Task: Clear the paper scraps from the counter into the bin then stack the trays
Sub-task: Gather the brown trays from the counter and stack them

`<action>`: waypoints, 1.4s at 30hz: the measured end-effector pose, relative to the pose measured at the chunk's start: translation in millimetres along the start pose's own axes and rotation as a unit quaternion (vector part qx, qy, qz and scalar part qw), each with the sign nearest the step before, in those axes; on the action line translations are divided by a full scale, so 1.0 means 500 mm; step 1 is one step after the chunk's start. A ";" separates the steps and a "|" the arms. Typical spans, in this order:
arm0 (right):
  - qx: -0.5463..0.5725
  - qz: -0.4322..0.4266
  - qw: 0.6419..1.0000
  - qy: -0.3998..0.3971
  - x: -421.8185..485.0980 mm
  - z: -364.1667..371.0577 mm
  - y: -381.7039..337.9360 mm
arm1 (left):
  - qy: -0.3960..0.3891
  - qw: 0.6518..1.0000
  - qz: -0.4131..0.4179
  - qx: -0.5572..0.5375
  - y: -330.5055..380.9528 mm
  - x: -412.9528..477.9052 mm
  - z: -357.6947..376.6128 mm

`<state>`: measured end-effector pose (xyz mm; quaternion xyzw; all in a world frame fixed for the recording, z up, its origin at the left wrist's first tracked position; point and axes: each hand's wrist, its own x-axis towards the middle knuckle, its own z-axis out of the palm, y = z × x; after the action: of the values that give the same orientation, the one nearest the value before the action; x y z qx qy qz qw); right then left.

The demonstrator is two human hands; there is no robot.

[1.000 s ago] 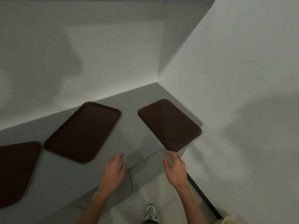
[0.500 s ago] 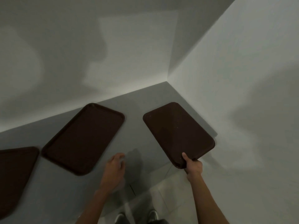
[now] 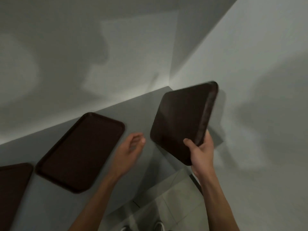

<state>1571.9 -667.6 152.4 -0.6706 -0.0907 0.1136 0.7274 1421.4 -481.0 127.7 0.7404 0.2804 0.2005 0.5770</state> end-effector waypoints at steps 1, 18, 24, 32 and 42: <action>-0.066 -0.046 0.996 -0.038 -0.010 0.014 -0.019 | -0.017 0.999 0.001 -0.039 0.031 0.001 0.007; -0.477 -0.198 0.753 -0.408 -0.032 0.017 0.252 | 0.193 0.946 -0.207 -0.160 -0.141 0.101 0.008; -0.577 -0.178 0.717 -0.347 0.080 -0.130 0.328 | 0.180 0.947 -0.263 -0.051 -0.235 0.109 0.003; -0.624 -0.185 0.684 -0.328 0.131 -0.168 0.368 | 0.020 0.939 -0.265 0.220 -0.317 0.139 0.068; -0.651 -0.144 0.676 -0.315 0.187 -0.143 0.388 | 0.028 0.930 -0.219 0.295 -0.304 0.122 0.159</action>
<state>1673.2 -694.4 -48.8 -0.8778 -0.4607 0.1240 0.0433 1489.3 -473.6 -41.0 0.7913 0.4982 -0.0020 0.3544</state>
